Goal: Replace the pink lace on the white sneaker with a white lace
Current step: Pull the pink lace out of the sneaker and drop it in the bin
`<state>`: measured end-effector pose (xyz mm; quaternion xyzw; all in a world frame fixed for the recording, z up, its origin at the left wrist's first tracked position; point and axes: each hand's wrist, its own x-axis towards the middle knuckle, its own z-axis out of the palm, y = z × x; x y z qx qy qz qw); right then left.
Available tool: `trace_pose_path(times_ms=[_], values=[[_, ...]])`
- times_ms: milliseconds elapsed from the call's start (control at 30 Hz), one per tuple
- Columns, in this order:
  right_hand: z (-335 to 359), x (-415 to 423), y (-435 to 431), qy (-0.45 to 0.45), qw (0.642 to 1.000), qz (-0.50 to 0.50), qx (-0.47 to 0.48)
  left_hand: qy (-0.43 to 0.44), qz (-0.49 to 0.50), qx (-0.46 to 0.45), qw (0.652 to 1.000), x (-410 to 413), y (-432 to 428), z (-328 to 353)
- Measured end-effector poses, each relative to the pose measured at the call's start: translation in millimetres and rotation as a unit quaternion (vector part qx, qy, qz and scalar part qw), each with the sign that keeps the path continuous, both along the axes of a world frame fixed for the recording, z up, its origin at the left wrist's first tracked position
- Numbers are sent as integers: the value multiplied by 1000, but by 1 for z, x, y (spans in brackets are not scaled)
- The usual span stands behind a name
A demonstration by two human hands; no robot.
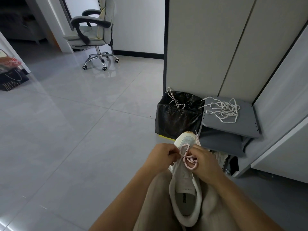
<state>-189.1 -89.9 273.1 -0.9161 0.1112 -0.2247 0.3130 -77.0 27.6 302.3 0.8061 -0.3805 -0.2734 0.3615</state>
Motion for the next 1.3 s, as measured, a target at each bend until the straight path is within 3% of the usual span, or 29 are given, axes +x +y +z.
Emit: trace_pose_path(times_ms=[100,233,500,633,767,833,933,1000,1067,1167,1300], values=[[7,-3,4,1,1000,28,10,-5,-39,50,998,4,-2,12],[8,-8,-3,-6,998,54,37,194,85,-23,977,-12,2,8],[7,-11,-12,-12,995,66,73,-80,69,-4,994,-41,13,-18],[11,-14,-8,-39,994,41,89,10,145,-113,983,-43,16,-23],[11,-15,-4,-21,997,13,70,-8,168,-121,978,-46,16,-27],[7,-15,-4,-2,1000,-2,11,-28,168,-115,979,-44,15,-29],[2,-12,2,2,988,-35,-151,-42,170,-123,977,-44,15,-30],[2,-10,5,1,983,-41,-181,-52,166,-131,976,-43,15,-32],[4,-11,0,11,991,-8,-135,-71,156,-136,976,-42,17,-34],[14,-17,-12,41,994,59,84,-50,174,-152,972,-40,17,-36],[29,-22,-9,4,934,-39,356,62,217,-153,962,-38,13,-33]])
